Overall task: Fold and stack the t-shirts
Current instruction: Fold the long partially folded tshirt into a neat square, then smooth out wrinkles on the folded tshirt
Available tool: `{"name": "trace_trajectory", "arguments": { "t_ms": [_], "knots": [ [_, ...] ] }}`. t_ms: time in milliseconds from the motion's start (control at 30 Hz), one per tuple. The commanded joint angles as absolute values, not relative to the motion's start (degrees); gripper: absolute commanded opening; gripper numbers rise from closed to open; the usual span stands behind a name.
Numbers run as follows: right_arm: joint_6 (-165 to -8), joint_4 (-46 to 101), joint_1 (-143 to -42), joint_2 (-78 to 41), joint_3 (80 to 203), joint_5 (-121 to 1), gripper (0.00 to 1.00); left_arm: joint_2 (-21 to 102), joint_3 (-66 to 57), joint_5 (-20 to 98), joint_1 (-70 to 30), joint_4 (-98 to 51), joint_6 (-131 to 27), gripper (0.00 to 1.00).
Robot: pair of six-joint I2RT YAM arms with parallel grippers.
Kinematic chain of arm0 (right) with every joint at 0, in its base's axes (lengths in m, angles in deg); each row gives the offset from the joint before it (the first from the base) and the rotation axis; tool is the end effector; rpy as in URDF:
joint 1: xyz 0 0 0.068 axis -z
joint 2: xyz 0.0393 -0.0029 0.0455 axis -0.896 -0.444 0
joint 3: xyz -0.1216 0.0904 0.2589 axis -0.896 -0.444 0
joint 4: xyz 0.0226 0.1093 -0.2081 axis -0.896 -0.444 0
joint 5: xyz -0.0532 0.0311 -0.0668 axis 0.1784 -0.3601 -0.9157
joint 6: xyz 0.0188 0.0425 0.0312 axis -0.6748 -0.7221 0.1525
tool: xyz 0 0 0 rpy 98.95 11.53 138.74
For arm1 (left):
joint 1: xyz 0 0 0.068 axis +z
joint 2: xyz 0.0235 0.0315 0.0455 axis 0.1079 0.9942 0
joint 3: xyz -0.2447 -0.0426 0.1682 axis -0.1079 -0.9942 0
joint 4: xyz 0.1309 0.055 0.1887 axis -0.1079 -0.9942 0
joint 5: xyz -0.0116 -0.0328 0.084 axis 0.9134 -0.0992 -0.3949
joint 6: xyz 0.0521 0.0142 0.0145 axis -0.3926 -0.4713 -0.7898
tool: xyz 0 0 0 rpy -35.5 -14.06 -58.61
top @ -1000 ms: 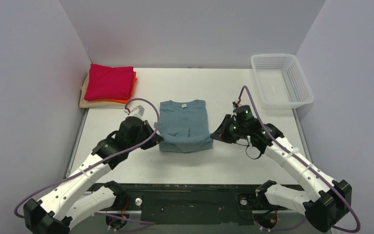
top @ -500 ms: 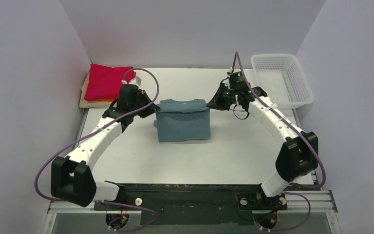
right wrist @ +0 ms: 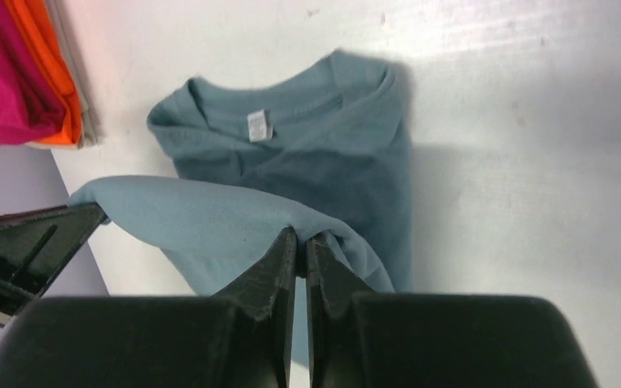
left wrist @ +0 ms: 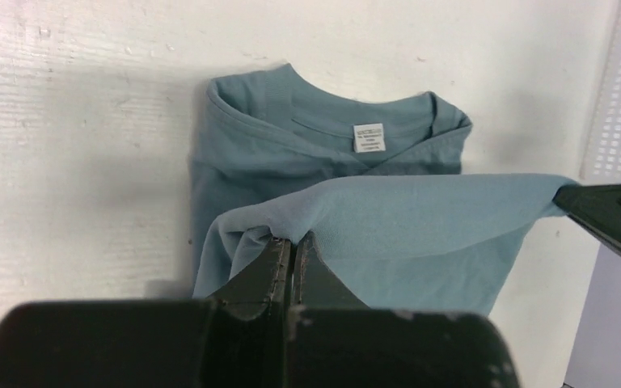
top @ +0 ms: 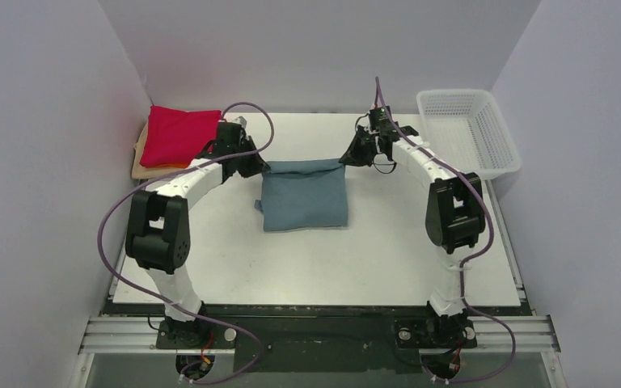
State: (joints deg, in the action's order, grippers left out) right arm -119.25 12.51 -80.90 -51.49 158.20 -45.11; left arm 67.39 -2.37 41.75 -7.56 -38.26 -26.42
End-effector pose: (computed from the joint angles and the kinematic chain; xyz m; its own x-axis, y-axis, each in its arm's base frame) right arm 0.4259 0.1479 0.2898 -0.8049 0.3673 -0.4660 -0.0684 0.7227 0.6877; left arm 0.3748 -0.0993 0.2735 -0.7362 -0.4278 -0.5244 -0.0877 0.8286 -0.5529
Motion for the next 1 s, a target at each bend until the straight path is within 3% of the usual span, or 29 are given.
{"name": "trace_trajectory", "arguments": {
  "t_ms": [0, 200, 267, 300, 333, 367, 433, 533, 700, 833, 967],
  "knots": [
    [-117.59, 15.60, -79.29, -58.93, 165.22, -43.58, 0.00, 72.62, 3.65, 41.66, -5.88, -35.37, -28.66, 0.00],
    [-115.51, 17.28, -79.28, -66.10, 171.27, -41.74, 0.00, 79.14, 7.28, 42.48, -4.58, -37.28, -28.75, 0.00],
    [-114.74, 16.50, -79.29, -67.80, 172.99, -41.62, 0.19, 80.49, 9.03, 43.06, -4.16, -38.26, -28.81, 0.10],
    [-114.16, 15.30, -79.13, -68.70, 173.74, -41.56, 0.41, 80.67, 9.63, 43.21, -3.93, -38.90, -28.75, 0.28],
    [-113.87, 14.40, -79.12, -69.04, 175.77, -41.68, 0.54, 80.53, 10.92, 43.17, -3.79, -39.22, -28.91, 0.40],
    [-113.08, 12.25, -79.11, -68.99, 177.57, -41.81, 0.58, 79.82, 11.63, 42.69, -3.64, -40.33, -29.15, 0.69],
    [-112.33, 10.15, -79.09, -67.09, 178.24, -43.00, 0.68, 78.10, 14.01, 40.65, -3.57, -42.71, -29.82, 0.83],
    [-111.91, 9.14, -79.40, -61.51, 174.50, -45.70, 0.76, 74.49, 14.61, 40.91, -3.87, -44.13, -28.88, 0.85],
    [-116.18, 13.19, -82.07, -47.75, 156.36, -42.79, 0.78, 66.26, 3.06, 47.34, -7.33, -39.07, -26.10, 0.86],
    [-128.52, 31.07, -86.50, -42.87, 140.98, -34.74, 0.75, 64.32, -7.40, 52.06, -11.32, -31.10, -20.98, 0.87],
    [-135.36, 39.22, -89.19, -46.16, 136.02, -31.95, 0.64, 67.32, -12.69, 56.07, -13.83, -27.12, -18.22, 0.89]
  ]
}}
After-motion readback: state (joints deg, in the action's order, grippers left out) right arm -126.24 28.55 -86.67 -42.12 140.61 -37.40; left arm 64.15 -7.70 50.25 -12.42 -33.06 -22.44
